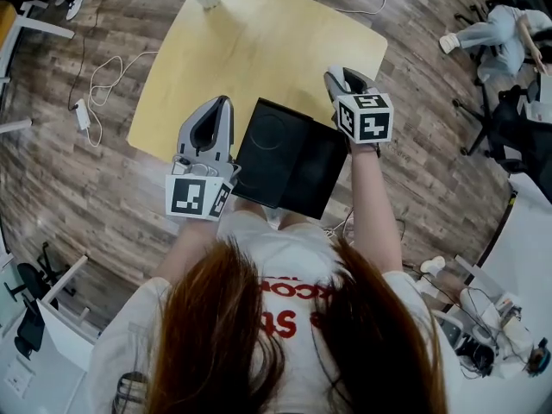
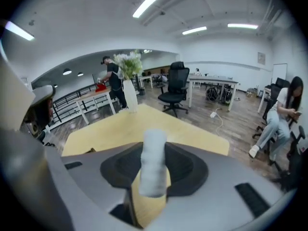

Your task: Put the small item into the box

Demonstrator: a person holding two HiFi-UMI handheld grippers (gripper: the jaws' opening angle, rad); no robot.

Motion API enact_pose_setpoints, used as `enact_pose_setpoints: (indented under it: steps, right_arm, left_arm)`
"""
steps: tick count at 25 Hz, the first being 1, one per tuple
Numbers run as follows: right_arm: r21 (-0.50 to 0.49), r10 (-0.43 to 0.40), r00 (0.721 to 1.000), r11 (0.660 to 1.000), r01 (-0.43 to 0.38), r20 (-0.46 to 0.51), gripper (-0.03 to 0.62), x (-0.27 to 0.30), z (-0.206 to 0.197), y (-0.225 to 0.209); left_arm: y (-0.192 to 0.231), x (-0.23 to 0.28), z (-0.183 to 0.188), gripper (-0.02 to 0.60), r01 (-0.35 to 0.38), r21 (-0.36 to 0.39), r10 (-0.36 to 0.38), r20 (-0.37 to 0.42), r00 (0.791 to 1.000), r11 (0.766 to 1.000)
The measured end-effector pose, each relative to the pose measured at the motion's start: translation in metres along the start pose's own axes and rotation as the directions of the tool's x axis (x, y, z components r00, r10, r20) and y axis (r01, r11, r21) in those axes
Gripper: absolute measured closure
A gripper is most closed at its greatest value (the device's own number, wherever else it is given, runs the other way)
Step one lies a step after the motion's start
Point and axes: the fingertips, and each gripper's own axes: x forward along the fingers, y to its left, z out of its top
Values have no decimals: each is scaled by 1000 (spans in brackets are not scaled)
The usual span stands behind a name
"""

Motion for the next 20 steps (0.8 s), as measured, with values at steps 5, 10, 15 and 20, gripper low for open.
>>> enact_pose_setpoints:
  steps: [5,10,15,20]
  right_arm:
    - [2,-25,973,1000,25,231,457,-57,57,5]
    - [-2,-32,913,999,35,407,457,-113,101,13]
    - [-23,-24,850,999,42,526,459,-162,127,19]
    - [-19,-14,831,999,29,556,459,-186,124,37]
  left_arm:
    - [-2,1,26,575,0,38,-3,58,998,999]
    - [-4,4,55,575,1,79,-11,124,992,997]
    - [-10,11,86,575,1,127,-25,186,982,992]
    - [-9,3,96,575,-7,135,-21,203,979,991]
